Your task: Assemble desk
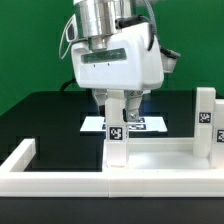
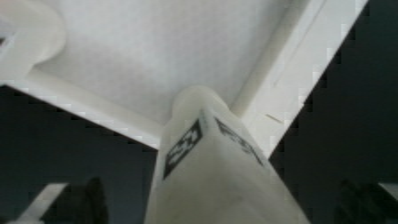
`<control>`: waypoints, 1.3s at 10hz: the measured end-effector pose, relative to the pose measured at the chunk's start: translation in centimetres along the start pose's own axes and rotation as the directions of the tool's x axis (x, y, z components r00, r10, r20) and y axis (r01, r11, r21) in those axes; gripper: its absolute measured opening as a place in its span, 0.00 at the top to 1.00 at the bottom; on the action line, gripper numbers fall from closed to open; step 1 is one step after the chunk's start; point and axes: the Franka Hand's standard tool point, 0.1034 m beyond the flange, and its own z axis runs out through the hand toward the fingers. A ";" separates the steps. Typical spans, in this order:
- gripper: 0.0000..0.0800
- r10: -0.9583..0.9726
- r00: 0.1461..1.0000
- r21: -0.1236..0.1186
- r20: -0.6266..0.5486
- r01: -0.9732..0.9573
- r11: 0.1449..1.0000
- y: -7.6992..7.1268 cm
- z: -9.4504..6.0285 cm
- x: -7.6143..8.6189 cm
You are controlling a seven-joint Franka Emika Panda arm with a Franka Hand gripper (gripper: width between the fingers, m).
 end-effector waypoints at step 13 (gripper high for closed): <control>0.64 -0.266 0.964 -0.067 0.006 0.266 0.962 -0.3 0.1 -0.5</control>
Offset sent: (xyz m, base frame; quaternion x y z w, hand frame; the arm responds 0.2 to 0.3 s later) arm 0.0126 0.0265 0.0056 -0.0282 -0.0570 -0.4558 0.8878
